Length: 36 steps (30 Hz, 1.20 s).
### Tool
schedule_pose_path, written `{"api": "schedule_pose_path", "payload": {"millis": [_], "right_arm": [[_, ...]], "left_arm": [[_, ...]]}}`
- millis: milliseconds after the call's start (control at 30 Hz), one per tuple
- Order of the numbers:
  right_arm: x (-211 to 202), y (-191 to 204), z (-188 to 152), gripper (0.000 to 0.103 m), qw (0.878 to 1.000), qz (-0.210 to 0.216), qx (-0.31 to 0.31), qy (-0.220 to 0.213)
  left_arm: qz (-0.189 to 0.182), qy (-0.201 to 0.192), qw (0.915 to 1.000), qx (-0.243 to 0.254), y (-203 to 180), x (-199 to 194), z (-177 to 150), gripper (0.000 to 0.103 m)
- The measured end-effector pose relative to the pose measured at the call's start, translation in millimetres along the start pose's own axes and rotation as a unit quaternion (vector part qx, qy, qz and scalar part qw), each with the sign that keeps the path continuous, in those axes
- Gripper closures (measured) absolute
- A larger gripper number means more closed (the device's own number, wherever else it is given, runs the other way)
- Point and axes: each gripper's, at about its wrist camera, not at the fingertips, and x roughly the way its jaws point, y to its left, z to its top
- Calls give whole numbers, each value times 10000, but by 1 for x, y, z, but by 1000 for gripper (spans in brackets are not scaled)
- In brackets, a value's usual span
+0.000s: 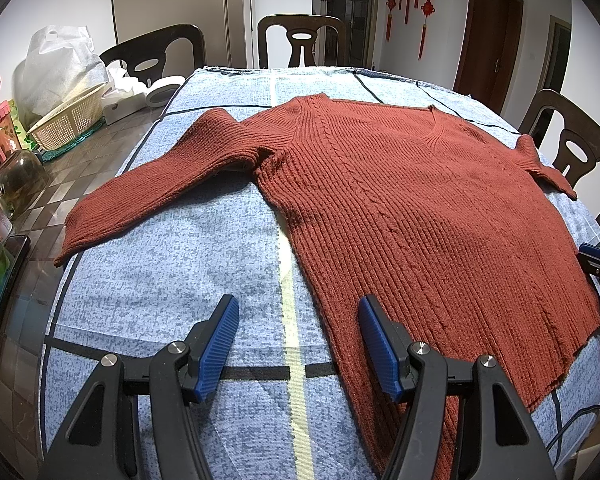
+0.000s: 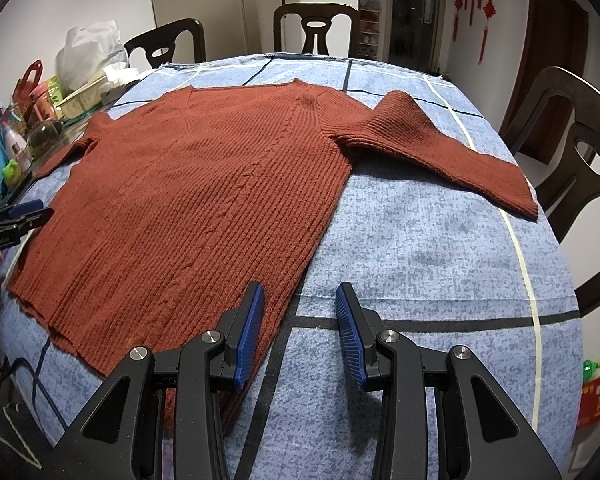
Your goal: Fold small clothes
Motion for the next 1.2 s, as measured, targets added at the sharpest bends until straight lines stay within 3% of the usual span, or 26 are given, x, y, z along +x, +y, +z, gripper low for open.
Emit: {"api": "schedule_pose_path", "payload": {"millis": [1200], "right_arm": [[-11,7,6,64,10000,63,12,-66]], "left_arm": [[-17,85,10000,-9,2,-2,1,38]]}}
